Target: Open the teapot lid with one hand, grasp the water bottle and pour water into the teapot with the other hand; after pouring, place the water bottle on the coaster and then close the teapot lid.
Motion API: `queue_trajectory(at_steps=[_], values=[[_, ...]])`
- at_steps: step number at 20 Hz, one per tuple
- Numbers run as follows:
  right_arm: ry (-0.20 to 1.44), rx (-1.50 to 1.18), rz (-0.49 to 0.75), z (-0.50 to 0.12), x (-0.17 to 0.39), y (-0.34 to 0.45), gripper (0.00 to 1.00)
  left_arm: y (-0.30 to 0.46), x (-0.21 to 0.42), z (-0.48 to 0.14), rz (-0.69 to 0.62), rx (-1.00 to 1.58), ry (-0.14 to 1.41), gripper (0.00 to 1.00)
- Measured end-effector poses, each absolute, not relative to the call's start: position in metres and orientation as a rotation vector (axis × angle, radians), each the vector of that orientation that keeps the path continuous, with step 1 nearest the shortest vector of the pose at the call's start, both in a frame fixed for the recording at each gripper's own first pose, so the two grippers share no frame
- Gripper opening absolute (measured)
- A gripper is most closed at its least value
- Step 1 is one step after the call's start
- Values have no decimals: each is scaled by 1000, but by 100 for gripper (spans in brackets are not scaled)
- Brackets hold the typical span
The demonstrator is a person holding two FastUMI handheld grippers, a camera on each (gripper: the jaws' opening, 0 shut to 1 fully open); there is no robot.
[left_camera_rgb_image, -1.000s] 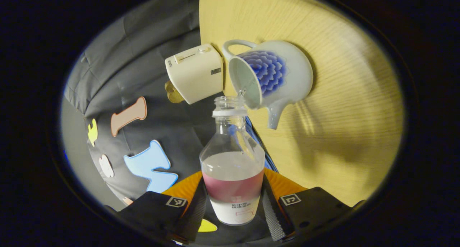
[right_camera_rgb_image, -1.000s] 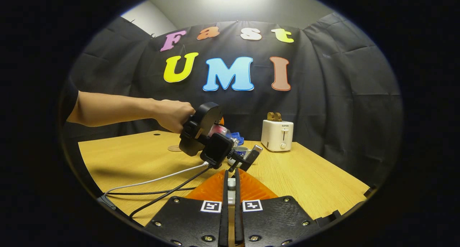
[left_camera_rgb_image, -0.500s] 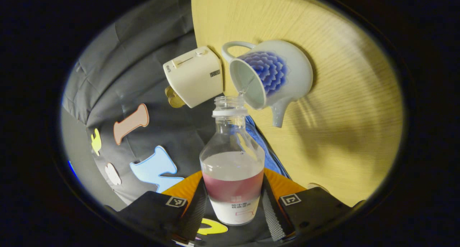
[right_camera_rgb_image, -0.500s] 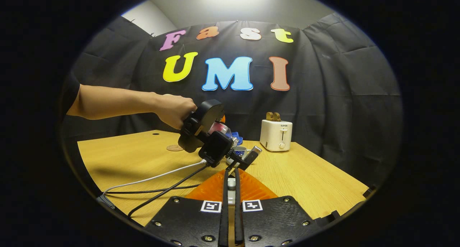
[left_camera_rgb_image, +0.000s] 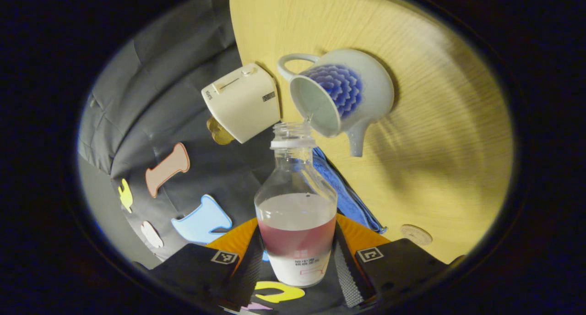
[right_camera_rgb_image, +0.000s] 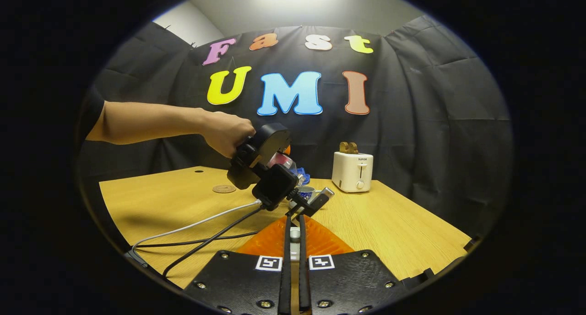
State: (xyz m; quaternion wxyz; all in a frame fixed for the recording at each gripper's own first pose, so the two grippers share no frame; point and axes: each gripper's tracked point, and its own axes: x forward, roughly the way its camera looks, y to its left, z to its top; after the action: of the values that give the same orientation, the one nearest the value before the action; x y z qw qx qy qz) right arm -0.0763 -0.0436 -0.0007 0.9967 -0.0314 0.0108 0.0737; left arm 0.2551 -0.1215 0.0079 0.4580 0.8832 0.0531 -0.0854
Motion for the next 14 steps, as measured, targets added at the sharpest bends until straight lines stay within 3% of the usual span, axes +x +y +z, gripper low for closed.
queue_trajectory(at_steps=[14], values=[[32, -70, 140, -6, -75, -49, 7, -123, 258, 12, -219, 2251, 147, 86]])
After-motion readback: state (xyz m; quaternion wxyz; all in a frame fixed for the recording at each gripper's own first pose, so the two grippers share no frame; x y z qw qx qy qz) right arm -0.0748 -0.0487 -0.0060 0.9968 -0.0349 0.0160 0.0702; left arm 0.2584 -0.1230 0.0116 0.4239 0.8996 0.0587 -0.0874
